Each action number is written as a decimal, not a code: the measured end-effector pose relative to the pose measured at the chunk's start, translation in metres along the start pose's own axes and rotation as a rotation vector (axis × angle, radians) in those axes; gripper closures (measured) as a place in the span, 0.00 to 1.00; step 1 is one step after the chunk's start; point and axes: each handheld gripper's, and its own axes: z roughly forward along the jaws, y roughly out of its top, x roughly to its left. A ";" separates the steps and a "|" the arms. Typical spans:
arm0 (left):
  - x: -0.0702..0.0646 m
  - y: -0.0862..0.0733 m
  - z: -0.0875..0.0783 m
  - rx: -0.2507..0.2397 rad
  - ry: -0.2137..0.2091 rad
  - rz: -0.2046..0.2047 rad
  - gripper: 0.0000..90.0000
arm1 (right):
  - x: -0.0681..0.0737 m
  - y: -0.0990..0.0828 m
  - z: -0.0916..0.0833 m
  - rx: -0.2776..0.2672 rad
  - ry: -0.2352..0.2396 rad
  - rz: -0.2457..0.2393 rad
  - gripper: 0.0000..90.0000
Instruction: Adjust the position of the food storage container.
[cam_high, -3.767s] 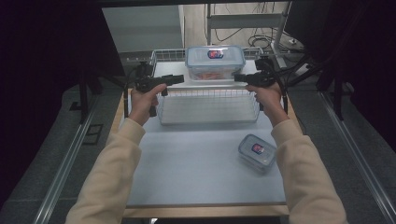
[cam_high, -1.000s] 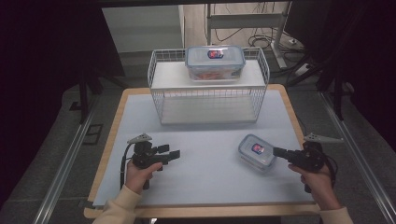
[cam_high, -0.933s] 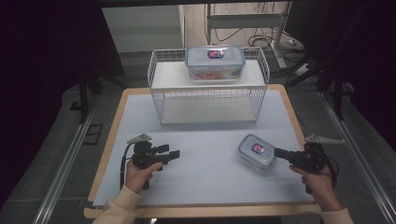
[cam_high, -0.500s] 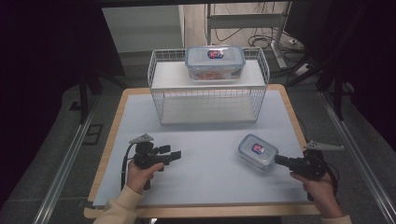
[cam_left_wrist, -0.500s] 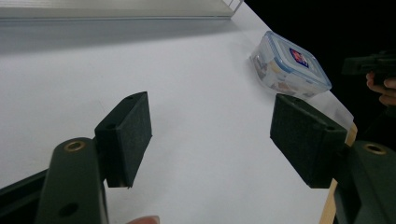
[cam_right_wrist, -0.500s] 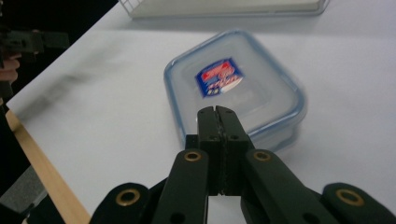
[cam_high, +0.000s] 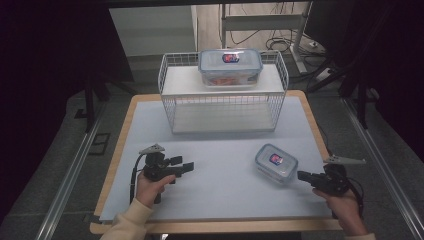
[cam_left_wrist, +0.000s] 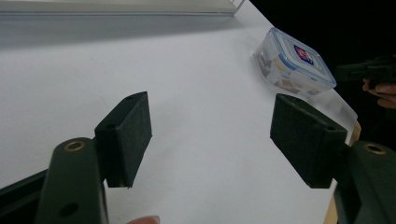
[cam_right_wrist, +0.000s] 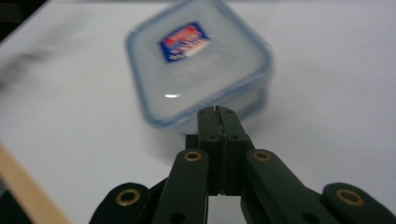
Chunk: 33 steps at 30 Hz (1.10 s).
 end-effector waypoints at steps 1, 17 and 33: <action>0.000 0.000 0.000 0.002 0.001 0.003 0.32 | -0.001 0.000 0.001 0.006 -0.012 0.004 0.99; 0.001 -0.002 0.001 0.008 0.007 0.009 0.32 | -0.010 0.002 0.007 0.038 -0.045 0.048 0.99; -0.001 -0.002 0.003 0.014 0.006 0.015 0.32 | 0.027 -0.008 0.037 0.116 0.048 -0.048 0.99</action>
